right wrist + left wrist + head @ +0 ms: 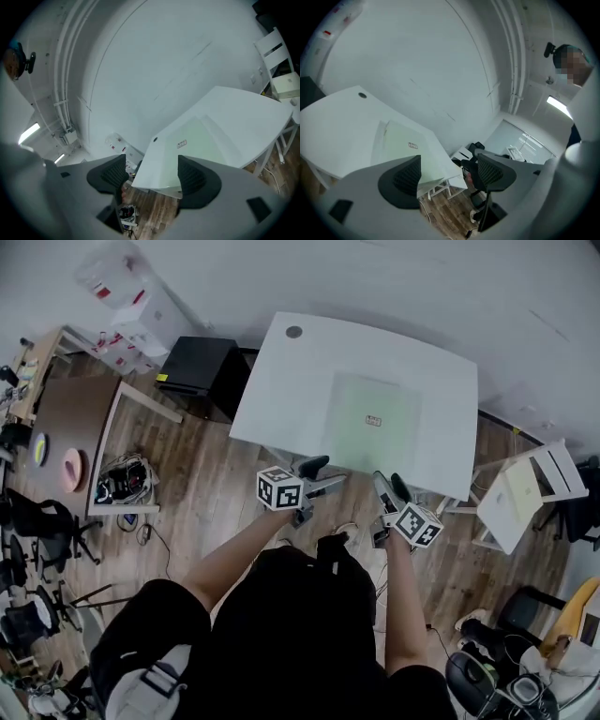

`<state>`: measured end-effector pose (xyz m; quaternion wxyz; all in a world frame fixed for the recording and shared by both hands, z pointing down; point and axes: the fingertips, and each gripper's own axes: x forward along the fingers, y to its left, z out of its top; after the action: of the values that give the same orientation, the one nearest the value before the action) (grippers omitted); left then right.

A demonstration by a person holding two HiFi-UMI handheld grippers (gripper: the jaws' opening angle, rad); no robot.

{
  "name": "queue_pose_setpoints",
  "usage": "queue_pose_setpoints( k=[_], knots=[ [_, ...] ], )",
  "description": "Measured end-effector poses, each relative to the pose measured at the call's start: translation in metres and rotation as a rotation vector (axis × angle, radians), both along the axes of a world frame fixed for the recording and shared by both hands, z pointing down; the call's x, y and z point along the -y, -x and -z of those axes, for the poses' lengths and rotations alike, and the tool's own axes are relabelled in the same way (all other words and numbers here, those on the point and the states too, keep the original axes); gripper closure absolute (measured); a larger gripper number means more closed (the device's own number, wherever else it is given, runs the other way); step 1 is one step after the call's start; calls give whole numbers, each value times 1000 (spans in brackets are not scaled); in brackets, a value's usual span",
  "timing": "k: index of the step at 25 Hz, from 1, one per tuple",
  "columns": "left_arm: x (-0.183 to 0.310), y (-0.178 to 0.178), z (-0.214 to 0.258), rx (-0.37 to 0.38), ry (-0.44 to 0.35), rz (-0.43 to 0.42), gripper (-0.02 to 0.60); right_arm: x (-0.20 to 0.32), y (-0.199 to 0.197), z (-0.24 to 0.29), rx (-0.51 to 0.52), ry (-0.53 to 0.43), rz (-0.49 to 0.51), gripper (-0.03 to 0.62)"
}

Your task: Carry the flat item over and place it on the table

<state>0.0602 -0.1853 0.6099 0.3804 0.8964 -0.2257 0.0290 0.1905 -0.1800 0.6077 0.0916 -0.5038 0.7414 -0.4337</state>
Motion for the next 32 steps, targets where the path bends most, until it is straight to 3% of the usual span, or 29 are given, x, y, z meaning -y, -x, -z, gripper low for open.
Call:
queue_pose_setpoints(
  k=[3, 7, 10, 12, 14, 16, 22, 28, 32],
  knots=[
    [-56, 2, 37, 6, -95, -74, 201, -44, 29, 51, -12, -71, -28, 238],
    [-97, 41, 68, 35, -197, -32, 224, -81, 84, 80, -126, -140, -20, 238],
    [-109, 68, 91, 56, -299, 35, 491, -96, 114, 85, -160, -160, -45, 243],
    [-118, 87, 108, 91, -358, 100, 547, -109, 134, 94, -167, -181, -48, 315],
    [-122, 105, 120, 138, -406, 166, 562, -116, 152, 105, -208, -221, -37, 473],
    [-124, 118, 126, 161, -436, 210, 567, -119, 167, 116, -280, -264, -27, 531],
    [-124, 145, 138, 197, -490, 287, 568, -122, 200, 136, -498, -345, -13, 546],
    [-130, 155, 149, 215, -561, 341, 568, -129, 221, 134, -583, -376, 2, 557],
    [-134, 160, 145, 208, -557, 334, 568, -129, 230, 135, -612, -390, -1, 559]
  ],
)
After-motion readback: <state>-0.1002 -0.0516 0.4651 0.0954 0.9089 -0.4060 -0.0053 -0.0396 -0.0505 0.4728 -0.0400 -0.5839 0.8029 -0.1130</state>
